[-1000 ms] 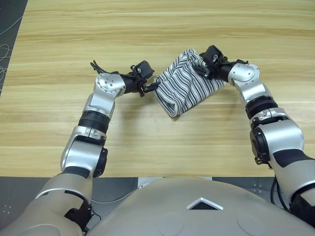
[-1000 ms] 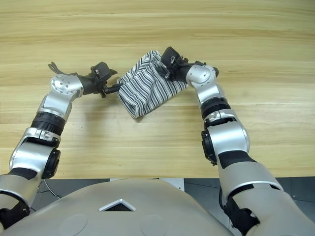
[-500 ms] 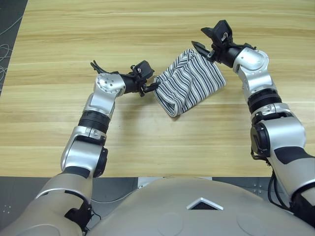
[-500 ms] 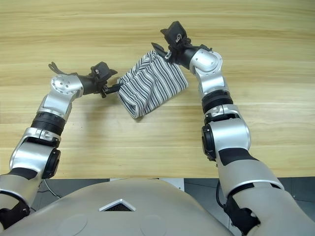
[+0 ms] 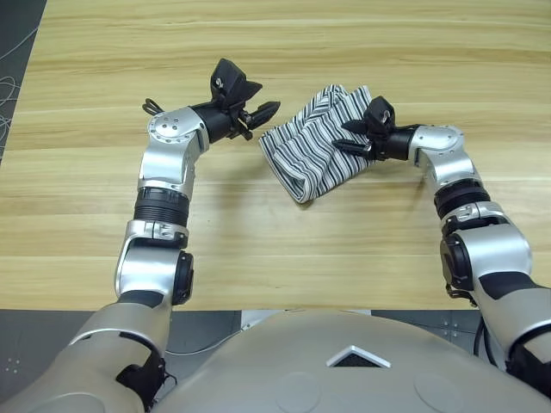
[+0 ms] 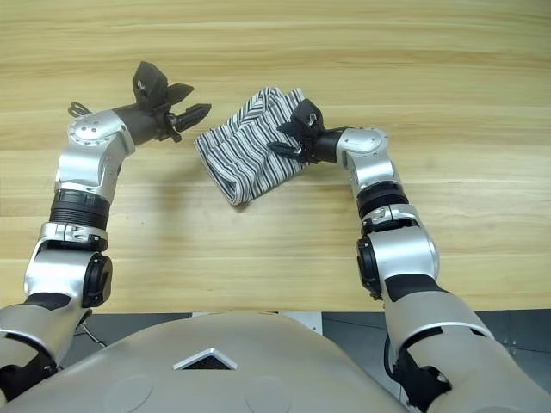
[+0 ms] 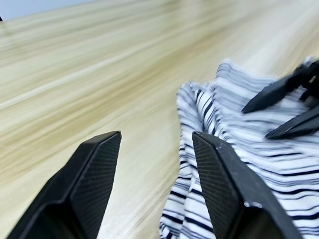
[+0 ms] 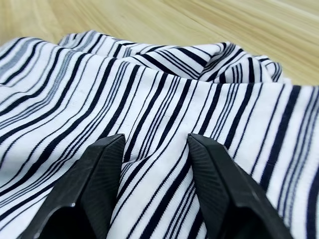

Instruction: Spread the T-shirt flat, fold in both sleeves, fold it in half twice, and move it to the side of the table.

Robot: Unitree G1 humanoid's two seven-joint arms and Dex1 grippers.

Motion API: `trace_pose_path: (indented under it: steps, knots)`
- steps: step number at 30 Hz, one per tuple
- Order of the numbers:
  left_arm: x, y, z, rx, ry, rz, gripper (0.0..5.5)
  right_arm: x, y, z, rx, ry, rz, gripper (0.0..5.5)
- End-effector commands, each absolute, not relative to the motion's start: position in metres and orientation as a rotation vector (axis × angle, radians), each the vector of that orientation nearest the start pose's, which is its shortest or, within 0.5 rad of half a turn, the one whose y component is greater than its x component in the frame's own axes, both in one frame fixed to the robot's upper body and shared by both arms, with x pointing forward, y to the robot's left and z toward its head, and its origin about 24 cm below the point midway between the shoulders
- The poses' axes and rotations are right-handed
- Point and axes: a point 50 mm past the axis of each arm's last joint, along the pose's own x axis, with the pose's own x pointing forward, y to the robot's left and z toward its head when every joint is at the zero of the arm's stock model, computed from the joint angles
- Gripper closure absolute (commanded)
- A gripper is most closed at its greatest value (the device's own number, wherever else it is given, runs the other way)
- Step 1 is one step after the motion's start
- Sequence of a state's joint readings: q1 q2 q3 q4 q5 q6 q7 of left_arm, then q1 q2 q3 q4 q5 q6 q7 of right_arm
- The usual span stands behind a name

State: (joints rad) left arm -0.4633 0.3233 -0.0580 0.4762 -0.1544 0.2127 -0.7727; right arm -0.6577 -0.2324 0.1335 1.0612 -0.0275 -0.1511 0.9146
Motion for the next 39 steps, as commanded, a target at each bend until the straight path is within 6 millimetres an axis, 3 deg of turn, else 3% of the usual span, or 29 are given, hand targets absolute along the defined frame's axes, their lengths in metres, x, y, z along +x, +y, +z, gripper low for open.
trace_pose_path:
  steps: [1,11,15,35,39]
  knots:
    - [0.309,0.163,0.051,-0.014,0.316,-0.76,2.82,0.323,-0.138,-0.003,-0.213,0.476,0.971,3.18]
    - [0.252,0.167,0.052,-0.388,0.428,-0.643,2.82,0.321,-0.135,-0.005,-0.216,0.468,0.982,3.18]
    - [0.236,0.162,0.043,-0.454,0.498,-0.583,2.82,0.321,-0.135,-0.005,-0.223,0.464,0.978,3.18]
    - [0.247,0.139,0.028,-0.393,0.528,-0.58,2.82,0.322,-0.13,-0.004,-0.246,0.446,0.998,3.18]
    - [0.249,0.136,0.026,-0.39,0.52,-0.584,3.55,0.321,-0.128,-0.003,-0.248,0.438,1.007,3.15]
